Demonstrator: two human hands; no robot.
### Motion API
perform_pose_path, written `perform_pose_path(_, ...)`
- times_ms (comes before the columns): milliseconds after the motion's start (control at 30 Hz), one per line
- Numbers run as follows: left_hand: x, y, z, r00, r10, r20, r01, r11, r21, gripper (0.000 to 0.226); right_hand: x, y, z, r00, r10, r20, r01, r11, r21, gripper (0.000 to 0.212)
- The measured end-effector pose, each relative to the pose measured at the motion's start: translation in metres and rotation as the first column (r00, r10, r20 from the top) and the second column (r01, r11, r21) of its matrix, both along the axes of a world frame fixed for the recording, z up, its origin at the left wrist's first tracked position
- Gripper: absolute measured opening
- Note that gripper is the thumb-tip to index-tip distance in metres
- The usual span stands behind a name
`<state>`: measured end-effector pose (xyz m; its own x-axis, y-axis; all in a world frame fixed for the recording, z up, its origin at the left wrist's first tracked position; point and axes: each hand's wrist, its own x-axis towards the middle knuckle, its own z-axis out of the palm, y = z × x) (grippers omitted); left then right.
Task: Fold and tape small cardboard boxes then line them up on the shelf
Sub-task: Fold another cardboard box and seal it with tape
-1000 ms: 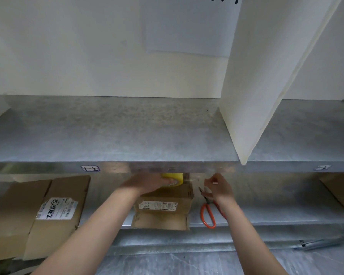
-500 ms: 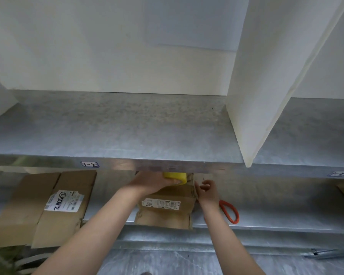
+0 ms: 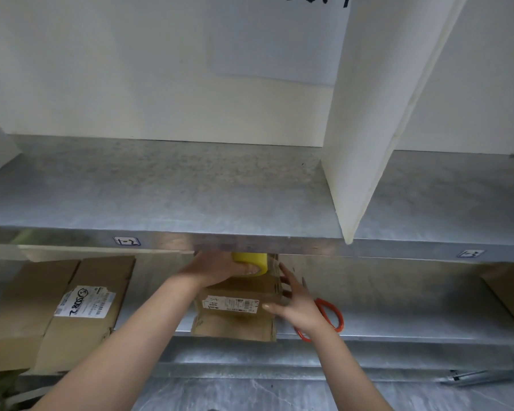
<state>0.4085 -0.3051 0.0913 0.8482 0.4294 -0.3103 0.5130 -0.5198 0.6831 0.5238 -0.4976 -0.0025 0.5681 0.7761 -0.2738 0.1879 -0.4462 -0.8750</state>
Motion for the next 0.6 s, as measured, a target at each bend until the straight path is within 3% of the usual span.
perform_pose_path(200,-0.015,-0.002,0.018,0.999,0.039,-0.010,-0.039,0.999,-0.020,0.048,-0.005,0.016,0.007,0.981,-0.096,0.166,0.093,0.995,0.025,0.095)
perform_pose_path(400,-0.036,-0.001,0.013,0.971,0.146,0.188,-0.134,0.988,-0.075,0.057,-0.007,0.029,0.002,0.994,-0.105,0.041,0.100,0.988,0.114,0.088)
perform_pose_path(600,-0.037,-0.001,0.014,0.967,0.197,0.161,-0.189,0.980,-0.062,0.061,0.001,0.036,0.002,0.999,-0.028,-0.036,0.031,0.997,0.076,0.076)
